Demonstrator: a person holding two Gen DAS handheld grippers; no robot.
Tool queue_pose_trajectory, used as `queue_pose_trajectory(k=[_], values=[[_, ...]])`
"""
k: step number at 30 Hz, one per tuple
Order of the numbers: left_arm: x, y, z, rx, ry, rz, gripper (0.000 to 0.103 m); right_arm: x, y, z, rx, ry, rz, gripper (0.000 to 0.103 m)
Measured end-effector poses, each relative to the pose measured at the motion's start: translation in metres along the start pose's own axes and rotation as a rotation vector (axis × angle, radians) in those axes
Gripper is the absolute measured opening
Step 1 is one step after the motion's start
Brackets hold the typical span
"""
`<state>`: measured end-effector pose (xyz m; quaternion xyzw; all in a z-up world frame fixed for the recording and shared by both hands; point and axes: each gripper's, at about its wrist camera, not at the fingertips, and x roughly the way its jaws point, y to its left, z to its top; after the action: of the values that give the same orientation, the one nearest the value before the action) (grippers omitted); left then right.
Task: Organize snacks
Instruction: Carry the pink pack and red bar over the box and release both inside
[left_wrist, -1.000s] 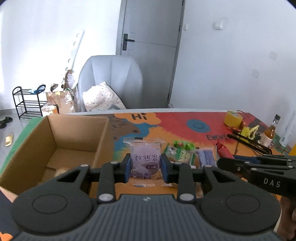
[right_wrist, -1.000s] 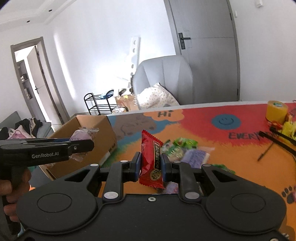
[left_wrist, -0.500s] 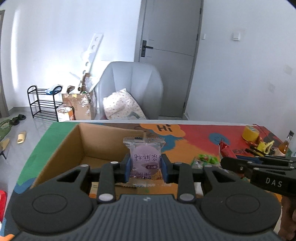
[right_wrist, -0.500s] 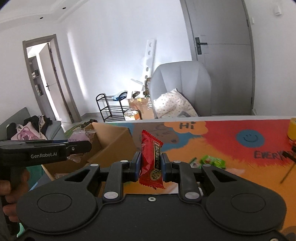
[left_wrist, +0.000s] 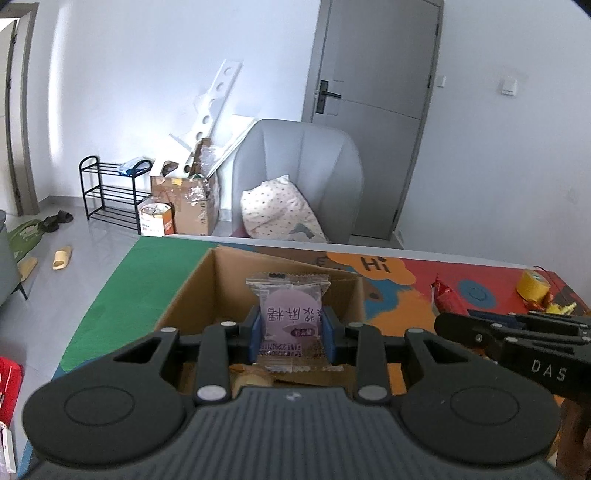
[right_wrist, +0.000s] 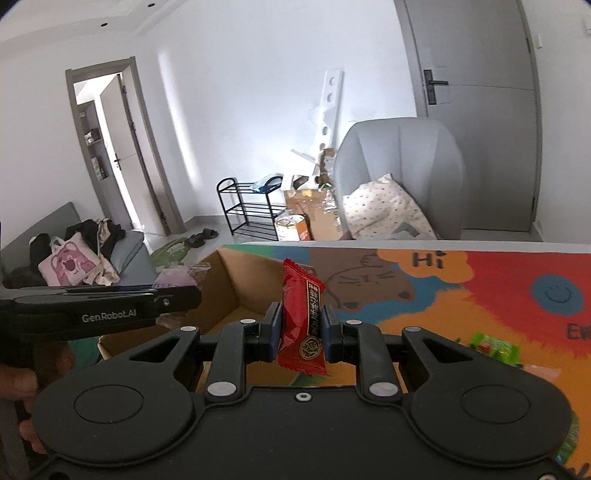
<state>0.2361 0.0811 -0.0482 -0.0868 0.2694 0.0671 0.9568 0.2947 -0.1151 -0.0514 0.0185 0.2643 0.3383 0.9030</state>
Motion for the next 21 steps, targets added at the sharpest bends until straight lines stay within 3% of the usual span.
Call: queue_pose_trajectory(k=[12,17,19,21], values=[[0.021,0.028,0.003,-0.046,0.026,0.035,0.032,0.033,0.018,0.009,-0.008,0.036,0.041,0.021],[0.016,0.034,0.008,-0.075,0.010,0.042,0.040,0.039,0.028,0.016,0.003,0.024,0.079,0.021],[0.012,0.036,0.009,-0.084,0.002,0.051,0.047,0.038,0.028,0.019,0.022,0.011,0.104,0.031],[0.009,0.038,0.009,-0.095,-0.003,0.065,0.052,0.036,0.027,0.020,0.034,0.005,0.104,0.034]])
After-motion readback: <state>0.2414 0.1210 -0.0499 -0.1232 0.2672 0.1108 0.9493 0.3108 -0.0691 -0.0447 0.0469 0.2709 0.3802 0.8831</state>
